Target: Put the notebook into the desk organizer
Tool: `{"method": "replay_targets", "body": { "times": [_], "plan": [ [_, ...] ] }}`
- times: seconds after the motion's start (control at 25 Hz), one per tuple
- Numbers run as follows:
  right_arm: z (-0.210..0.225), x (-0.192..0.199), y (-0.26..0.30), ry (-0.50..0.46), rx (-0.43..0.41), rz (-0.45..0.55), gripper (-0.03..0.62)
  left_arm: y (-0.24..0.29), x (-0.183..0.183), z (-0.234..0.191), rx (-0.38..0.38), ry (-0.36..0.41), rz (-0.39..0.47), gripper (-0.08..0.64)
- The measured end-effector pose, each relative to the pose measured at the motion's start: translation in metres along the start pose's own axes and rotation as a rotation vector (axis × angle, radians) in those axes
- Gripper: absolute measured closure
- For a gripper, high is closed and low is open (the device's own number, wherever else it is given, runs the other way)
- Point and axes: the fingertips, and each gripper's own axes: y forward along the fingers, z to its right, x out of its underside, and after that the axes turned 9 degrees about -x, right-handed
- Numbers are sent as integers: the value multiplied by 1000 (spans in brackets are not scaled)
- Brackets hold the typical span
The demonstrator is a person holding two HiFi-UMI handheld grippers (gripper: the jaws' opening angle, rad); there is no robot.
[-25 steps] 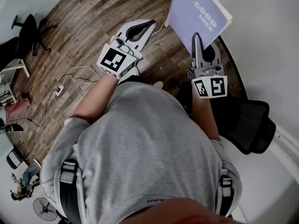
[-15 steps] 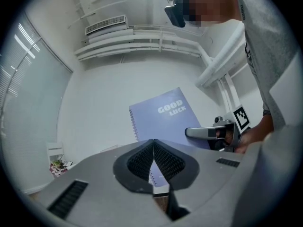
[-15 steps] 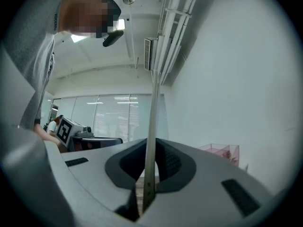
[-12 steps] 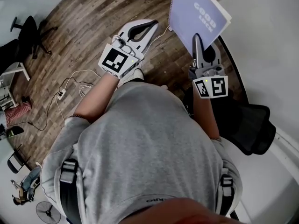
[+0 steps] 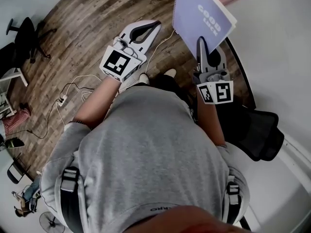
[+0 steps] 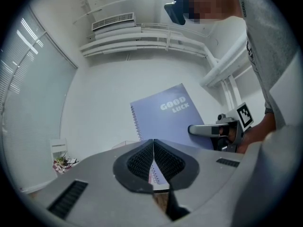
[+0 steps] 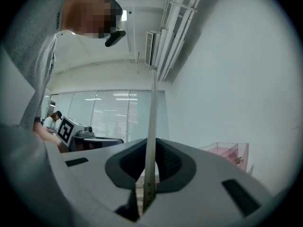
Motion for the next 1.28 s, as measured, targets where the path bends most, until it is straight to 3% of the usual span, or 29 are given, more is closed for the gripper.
{"method": "replay_targets", "body": {
  "times": [0.36,0.64,1.28],
  "plan": [
    [26,15,17,12,-12,26,554,25,14,-20,-18,6,-1,538],
    [100,4,78,27,-31,29,555,106,8,-69,-41,1,-19,538],
    [222,-10,118,11,-60,59,555,232,8,-86,-67,21,-19,538]
  ]
}}
